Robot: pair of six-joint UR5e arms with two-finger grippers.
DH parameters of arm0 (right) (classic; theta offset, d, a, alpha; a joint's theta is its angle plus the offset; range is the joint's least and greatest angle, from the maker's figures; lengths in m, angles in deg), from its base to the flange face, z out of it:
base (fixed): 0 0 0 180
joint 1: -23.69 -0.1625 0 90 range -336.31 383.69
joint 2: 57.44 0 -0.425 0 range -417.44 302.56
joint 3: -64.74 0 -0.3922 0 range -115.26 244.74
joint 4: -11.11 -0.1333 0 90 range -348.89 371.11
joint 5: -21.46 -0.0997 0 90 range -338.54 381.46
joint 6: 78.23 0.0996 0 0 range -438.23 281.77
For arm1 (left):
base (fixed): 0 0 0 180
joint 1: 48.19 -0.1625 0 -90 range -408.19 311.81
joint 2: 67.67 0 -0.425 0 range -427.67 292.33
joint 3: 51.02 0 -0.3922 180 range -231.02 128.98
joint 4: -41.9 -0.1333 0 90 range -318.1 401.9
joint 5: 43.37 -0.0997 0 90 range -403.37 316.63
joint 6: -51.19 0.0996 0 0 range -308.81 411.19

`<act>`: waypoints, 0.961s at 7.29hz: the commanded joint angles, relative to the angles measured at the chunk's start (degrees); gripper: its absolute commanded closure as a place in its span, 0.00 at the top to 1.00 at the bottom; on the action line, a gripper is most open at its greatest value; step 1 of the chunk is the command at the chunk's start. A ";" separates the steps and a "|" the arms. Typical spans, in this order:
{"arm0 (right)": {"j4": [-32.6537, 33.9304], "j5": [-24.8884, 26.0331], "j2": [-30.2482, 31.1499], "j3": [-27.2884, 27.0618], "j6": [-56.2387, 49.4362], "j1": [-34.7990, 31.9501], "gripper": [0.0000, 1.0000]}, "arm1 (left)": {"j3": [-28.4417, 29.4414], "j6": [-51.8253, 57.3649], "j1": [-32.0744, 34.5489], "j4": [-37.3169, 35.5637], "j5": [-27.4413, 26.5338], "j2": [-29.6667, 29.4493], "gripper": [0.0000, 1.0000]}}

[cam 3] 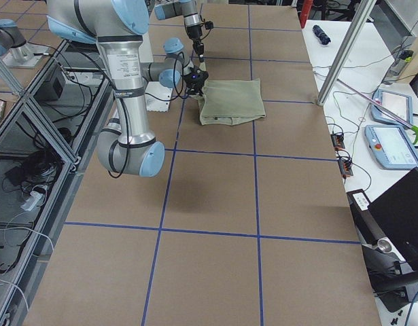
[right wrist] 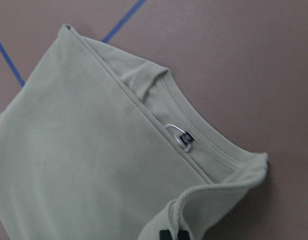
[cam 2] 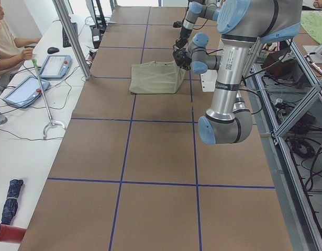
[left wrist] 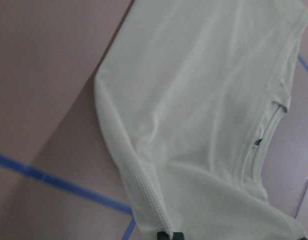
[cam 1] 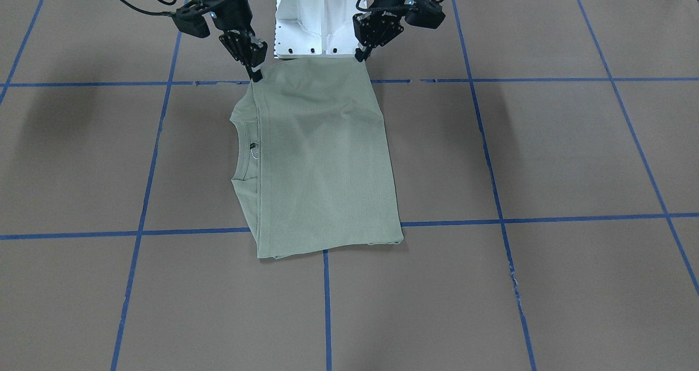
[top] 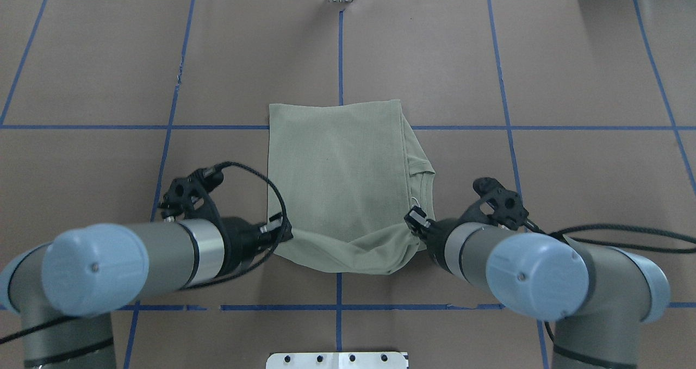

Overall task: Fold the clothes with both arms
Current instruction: 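Lift the near edge with both grippers and fold it toward the far edge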

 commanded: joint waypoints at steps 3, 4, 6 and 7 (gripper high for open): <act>-1.00 -9.62 -10.72 17.54 -9.18 -14.75 0.00 | 14.37 9.81 12.31 4.76 1.55 -5.07 0.00; -7.53 -9.72 -12.74 24.02 -9.10 -15.90 0.00 | 17.54 9.90 13.28 7.92 1.55 -5.33 0.00; -14.70 -9.81 -15.83 33.46 -9.10 -17.14 0.00 | 22.30 11.13 13.81 9.88 1.55 -7.35 0.00; -14.72 -9.81 -17.32 35.32 -9.10 -17.23 0.00 | 24.32 11.21 13.82 11.88 1.47 -7.71 0.00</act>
